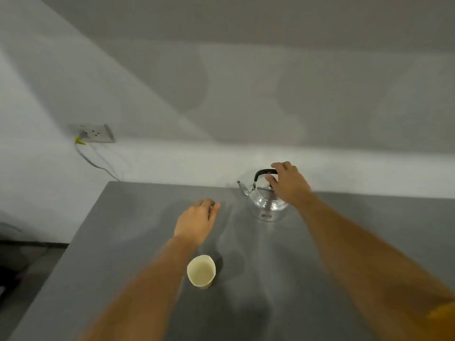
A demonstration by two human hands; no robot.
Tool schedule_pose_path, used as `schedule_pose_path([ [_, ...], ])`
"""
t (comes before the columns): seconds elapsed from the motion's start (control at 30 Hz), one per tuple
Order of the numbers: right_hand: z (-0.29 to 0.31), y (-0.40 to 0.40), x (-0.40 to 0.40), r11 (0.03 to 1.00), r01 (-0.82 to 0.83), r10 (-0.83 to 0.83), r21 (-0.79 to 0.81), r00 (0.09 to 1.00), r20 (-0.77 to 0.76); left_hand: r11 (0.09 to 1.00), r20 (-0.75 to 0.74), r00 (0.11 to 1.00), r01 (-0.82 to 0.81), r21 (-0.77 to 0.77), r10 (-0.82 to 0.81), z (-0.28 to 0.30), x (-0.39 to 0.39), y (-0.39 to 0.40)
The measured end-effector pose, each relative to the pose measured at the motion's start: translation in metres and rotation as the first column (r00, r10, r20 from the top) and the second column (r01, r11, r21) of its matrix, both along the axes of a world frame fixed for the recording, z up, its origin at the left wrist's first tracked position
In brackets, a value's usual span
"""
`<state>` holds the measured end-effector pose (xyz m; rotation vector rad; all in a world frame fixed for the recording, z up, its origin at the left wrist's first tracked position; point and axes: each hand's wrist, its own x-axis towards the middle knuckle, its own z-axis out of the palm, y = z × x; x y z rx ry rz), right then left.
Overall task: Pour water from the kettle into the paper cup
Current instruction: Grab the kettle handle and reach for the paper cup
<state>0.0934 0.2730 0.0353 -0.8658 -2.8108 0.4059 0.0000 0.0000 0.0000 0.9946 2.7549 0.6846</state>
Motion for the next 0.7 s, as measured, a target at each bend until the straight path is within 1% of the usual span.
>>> schedule_pose_path([
  [0.03,-0.004,0.005,-0.006,1.000,0.007,-0.007,-0.019,1.000,-0.001,1.000,0.011,1.000,-0.003,0.004,0.003,-0.003,-0.002,0.002],
  [0.13,-0.006,0.016,-0.019,0.993,0.046,-0.037,-0.109,0.996,0.085,1.000,0.024,1.000,-0.004,0.013,0.004,-0.012,-0.006,0.008],
  [0.2,-0.012,0.024,-0.026,0.987,0.044,-0.029,-0.157,0.995,0.094,1.000,0.036,0.999,0.010,0.016,-0.011,-0.018,-0.008,0.012],
  [0.3,-0.017,0.031,-0.028,0.979,0.076,-0.068,-0.187,0.997,0.046,1.000,0.042,0.999,0.021,0.012,-0.021,-0.024,-0.010,0.014],
  [0.4,-0.015,0.032,-0.032,0.951,0.127,-0.124,-0.282,0.992,0.029,1.000,0.049,0.998,0.027,0.011,-0.027,-0.029,-0.013,0.012],
  [0.5,-0.014,0.032,-0.033,0.928,0.138,-0.137,-0.347,0.990,0.026,1.000,0.065,0.998,0.023,0.018,-0.025,-0.034,-0.015,0.008],
  [0.63,-0.016,0.027,-0.025,0.917,0.152,-0.159,-0.368,0.987,0.013,0.997,0.101,0.995,-0.006,0.083,-0.002,-0.037,-0.012,-0.004],
  [0.7,-0.011,0.019,-0.019,0.916,0.158,-0.170,-0.368,0.985,0.000,0.991,0.146,0.989,-0.045,0.127,0.026,-0.038,-0.008,-0.012],
])
